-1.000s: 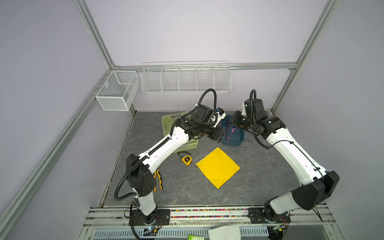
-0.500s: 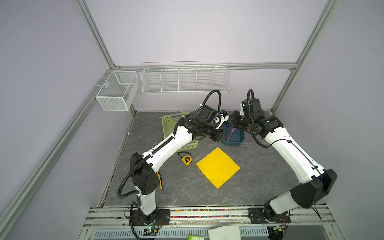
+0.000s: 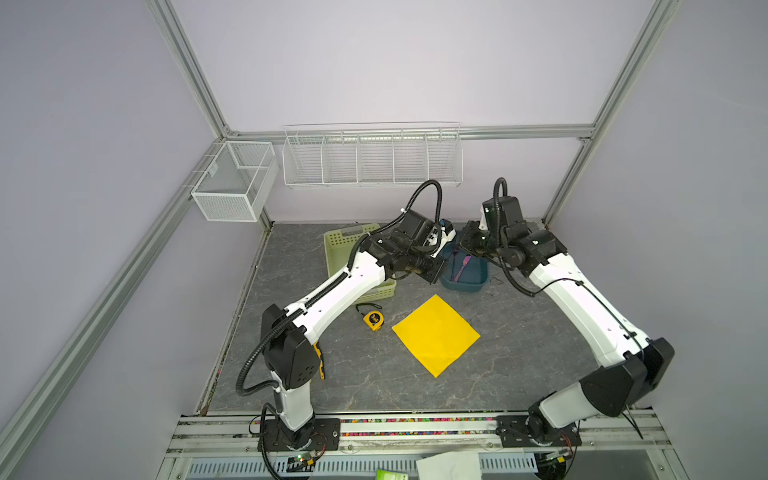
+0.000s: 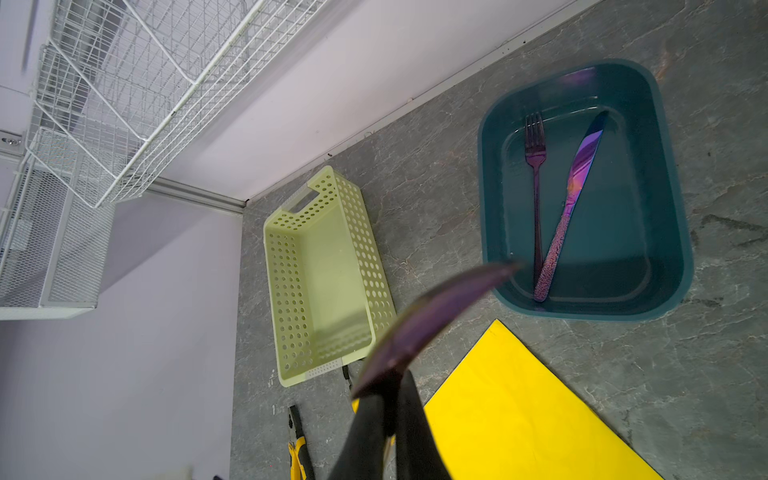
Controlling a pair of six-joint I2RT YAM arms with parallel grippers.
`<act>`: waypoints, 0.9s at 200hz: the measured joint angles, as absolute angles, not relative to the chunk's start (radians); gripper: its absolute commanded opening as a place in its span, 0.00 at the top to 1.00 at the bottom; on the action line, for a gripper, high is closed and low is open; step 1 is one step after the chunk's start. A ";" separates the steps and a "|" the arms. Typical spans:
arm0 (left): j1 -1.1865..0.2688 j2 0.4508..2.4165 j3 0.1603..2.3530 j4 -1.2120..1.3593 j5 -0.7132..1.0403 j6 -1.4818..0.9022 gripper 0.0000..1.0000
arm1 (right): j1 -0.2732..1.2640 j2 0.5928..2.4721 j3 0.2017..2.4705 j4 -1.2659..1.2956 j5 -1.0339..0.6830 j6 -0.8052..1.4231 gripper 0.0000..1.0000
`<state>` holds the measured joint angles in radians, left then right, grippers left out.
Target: Place the utensils on the paper napkin and roll it up
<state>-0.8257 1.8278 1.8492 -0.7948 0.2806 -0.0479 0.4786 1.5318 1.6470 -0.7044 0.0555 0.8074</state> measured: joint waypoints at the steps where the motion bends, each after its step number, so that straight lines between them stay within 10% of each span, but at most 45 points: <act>1: -0.826 1.828 1.849 -0.795 0.280 -0.048 1.00 | 0.479 1.532 1.647 -0.704 0.056 0.809 0.82; 54: -0.825 1.811 1.821 -0.754 0.281 -0.051 1.00 | 0.479 1.519 1.648 -0.687 0.047 0.757 0.52; 180: -0.810 1.530 1.480 -0.299 0.288 -0.160 1.00 | 0.478 1.320 1.597 -0.497 -0.108 0.623 0.66</act>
<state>-0.8101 1.5295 1.4803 -0.2985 0.2882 -0.1600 0.4778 1.3201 1.5970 -0.4973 -0.1078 0.6228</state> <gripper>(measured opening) 0.048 0.359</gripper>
